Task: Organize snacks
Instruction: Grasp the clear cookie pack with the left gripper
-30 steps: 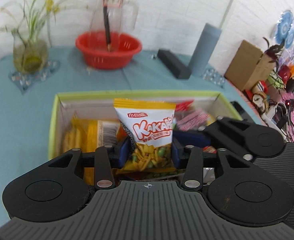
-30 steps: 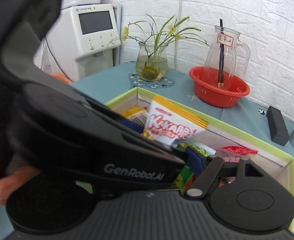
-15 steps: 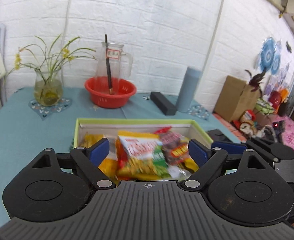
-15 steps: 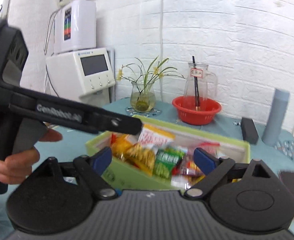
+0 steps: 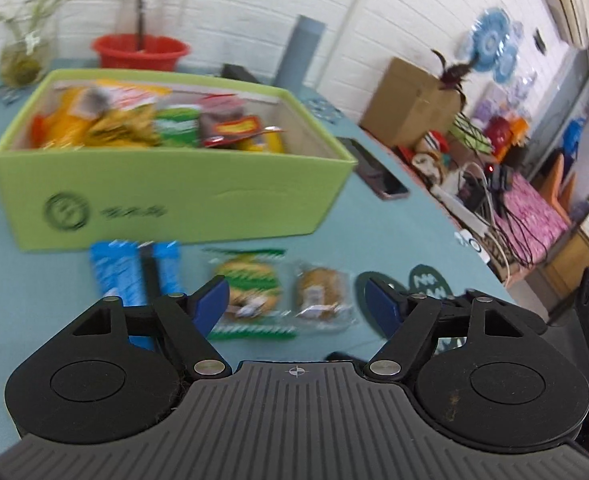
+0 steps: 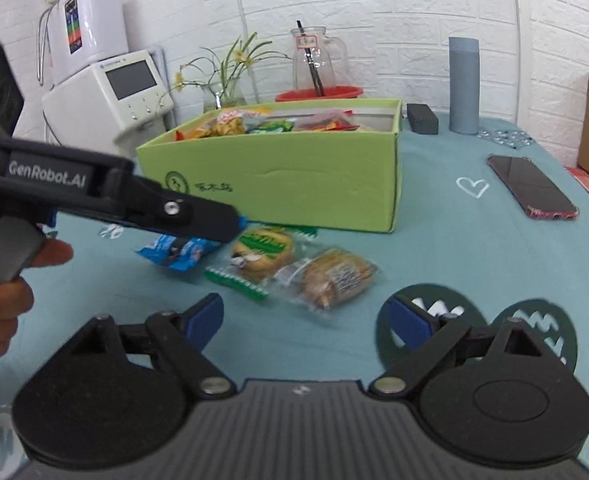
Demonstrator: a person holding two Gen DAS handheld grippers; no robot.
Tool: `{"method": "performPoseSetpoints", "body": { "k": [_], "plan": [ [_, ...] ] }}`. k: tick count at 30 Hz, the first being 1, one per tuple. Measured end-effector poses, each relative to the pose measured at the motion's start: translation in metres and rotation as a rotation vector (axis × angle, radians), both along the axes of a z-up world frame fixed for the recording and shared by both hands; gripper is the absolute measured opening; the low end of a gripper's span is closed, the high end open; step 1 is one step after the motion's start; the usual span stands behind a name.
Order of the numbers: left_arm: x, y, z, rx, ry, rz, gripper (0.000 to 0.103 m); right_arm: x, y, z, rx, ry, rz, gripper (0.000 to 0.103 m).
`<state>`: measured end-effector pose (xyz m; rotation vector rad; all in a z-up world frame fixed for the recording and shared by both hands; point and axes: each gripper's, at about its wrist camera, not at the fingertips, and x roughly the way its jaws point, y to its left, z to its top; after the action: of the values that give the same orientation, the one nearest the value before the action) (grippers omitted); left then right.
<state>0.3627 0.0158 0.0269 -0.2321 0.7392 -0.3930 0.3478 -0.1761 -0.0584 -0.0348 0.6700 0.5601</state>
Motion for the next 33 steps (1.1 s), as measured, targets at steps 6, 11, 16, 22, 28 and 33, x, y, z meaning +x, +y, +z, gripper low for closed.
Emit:
{"method": "performPoseSetpoints", "body": {
  "k": [6, 11, 16, 22, 28, 33],
  "plan": [
    [0.048, -0.046, -0.021, 0.117, 0.110, -0.098, 0.031, 0.032, 0.008, -0.020, -0.004, 0.069, 0.091, 0.084],
    [0.036, -0.056, -0.033, 0.178, 0.099, -0.111, 0.018, 0.023, 0.010, -0.019, -0.042, 0.037, 0.142, 0.077],
    [-0.012, -0.059, -0.036, 0.194, 0.080, -0.106, 0.018, -0.024, 0.007, -0.018, -0.043, 0.018, 0.155, 0.078],
    [-0.080, -0.055, -0.042, 0.177, 0.086, -0.077, 0.021, -0.094, 0.011, -0.015, -0.055, 0.008, 0.175, 0.084],
    [-0.111, -0.045, -0.036, 0.176, 0.038, -0.040, 0.036, -0.117, 0.020, -0.007, -0.065, -0.027, 0.165, 0.091],
    [-0.107, -0.035, -0.043, 0.136, 0.071, -0.067, 0.038, -0.114, 0.026, -0.014, -0.087, -0.003, 0.137, 0.078]
  ]
}}
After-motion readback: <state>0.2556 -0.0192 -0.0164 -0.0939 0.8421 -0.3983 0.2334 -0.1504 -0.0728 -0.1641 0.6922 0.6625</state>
